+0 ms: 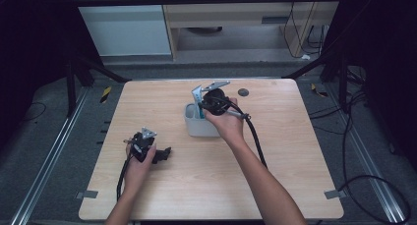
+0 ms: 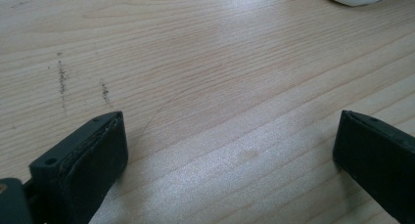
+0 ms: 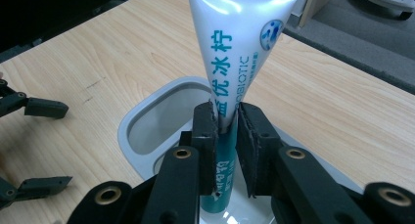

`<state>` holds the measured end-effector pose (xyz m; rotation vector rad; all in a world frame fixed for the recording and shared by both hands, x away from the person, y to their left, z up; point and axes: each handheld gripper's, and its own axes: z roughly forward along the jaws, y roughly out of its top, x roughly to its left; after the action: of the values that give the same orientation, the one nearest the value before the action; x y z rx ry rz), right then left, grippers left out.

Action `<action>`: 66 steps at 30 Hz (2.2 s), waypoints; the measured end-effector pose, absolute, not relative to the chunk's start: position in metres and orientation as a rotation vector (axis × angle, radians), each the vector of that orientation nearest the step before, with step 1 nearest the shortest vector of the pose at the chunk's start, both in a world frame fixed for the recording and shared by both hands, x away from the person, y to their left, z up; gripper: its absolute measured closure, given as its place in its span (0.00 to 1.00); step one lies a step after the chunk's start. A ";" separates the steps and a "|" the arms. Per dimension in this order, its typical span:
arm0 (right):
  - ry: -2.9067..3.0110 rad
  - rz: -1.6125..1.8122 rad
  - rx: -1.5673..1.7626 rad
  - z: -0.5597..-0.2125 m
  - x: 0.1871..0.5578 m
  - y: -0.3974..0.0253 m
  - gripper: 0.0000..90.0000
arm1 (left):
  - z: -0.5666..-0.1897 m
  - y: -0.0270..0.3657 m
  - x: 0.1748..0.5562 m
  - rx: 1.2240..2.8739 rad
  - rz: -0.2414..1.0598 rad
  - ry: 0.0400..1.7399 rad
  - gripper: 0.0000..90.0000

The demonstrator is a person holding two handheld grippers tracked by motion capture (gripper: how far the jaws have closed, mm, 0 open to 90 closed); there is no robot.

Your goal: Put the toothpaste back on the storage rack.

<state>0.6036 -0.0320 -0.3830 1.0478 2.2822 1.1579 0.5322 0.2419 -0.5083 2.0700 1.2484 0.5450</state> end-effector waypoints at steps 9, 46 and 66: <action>2.286 1.140 1.030 -0.382 0.595 -0.036 0.79 | -0.508 0.242 0.533 2.074 0.543 1.247 0.00; 2.296 1.094 1.019 -0.367 0.580 -0.062 0.26 | -0.508 0.239 0.536 2.076 0.540 1.239 0.00; 2.293 1.085 0.990 -0.365 0.563 -0.090 0.09 | -0.508 0.238 0.537 2.079 0.540 1.234 0.00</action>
<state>0.5630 -0.0897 -0.3648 0.9901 2.2928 1.0850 0.5366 0.2379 -0.5081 2.0794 1.2345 0.5396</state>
